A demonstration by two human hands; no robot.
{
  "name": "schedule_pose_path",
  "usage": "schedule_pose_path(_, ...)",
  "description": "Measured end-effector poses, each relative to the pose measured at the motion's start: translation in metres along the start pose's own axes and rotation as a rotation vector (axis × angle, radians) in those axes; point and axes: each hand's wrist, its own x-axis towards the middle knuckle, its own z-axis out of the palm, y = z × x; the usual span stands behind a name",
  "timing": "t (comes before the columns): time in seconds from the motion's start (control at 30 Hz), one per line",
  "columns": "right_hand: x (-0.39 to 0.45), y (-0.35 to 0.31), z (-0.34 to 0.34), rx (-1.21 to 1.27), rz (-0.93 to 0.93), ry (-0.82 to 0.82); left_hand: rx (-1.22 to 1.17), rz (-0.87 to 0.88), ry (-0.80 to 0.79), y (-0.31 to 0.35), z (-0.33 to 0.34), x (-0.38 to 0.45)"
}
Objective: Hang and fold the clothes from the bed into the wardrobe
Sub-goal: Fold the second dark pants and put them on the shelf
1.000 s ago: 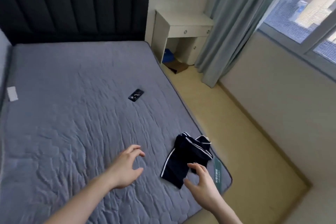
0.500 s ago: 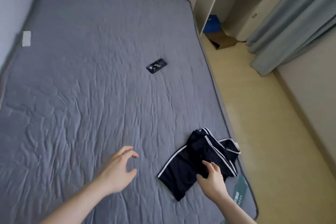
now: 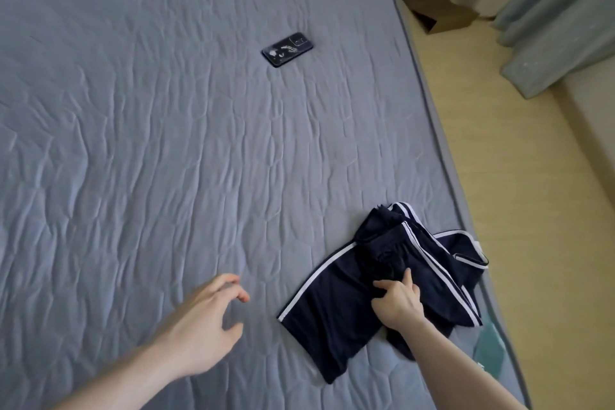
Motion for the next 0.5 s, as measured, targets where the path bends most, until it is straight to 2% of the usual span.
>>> schedule_pose_path(0.07,0.007,0.002,0.005,-0.046,0.021,-0.014,0.010,0.024,0.008,-0.006,0.003,-0.002)
schedule_pose_path(0.17,0.001,0.001,0.005,-0.057,0.000,0.081,0.014,0.050,0.028,-0.011,-0.001,-0.012)
schedule_pose_path(0.33,-0.072,-0.013,-0.023,0.187,-0.369,0.326,-0.063,0.075,0.052,0.002,-0.025,-0.055)
schedule_pose_path(0.5,-0.202,-0.054,-0.075,0.392,-0.591,0.218,-0.175,0.088,0.129,0.039,-0.088,-0.122)
